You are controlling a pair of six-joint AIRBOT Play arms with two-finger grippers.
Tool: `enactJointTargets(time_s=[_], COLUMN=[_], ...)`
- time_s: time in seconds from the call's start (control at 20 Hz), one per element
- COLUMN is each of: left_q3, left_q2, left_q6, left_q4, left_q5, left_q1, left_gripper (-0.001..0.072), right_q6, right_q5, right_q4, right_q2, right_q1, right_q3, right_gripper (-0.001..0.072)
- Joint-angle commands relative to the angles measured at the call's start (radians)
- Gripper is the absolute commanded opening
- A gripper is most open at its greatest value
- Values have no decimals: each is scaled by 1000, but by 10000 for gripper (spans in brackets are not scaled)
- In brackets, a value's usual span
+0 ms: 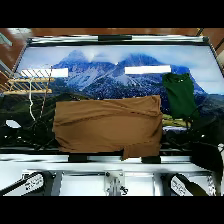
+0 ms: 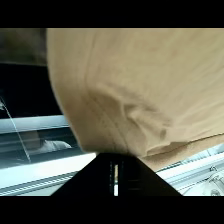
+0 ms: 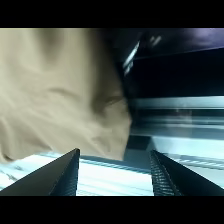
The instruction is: Fold the shirts.
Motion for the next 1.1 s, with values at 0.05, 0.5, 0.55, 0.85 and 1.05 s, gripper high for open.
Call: enactJointTargets(time_s=[0.05, 0.5, 0.55, 0.85, 1.05], left_q3=[5, 6, 6, 143, 386], left_q2=[1, 0, 0, 1, -7], left_q6=[15, 49, 77, 198, 116], left_q4=[-2, -2, -2, -4, -63], left_q5=[-14, 3, 16, -1, 29], left_q1=[0, 0, 0, 0, -1], left_gripper=[29, 29, 29, 29, 28], right_q6=[32, 142, 165, 147, 220], right_q5=[129, 183, 196, 109, 192], right_q4=[-5, 5, 10, 5, -3], right_q2=[25, 14, 14, 89, 48], right_q1=[130, 264, 264, 263, 263], right_q3=[-96, -106, -106, 107, 376], right_gripper=[550, 195, 69, 63, 61])
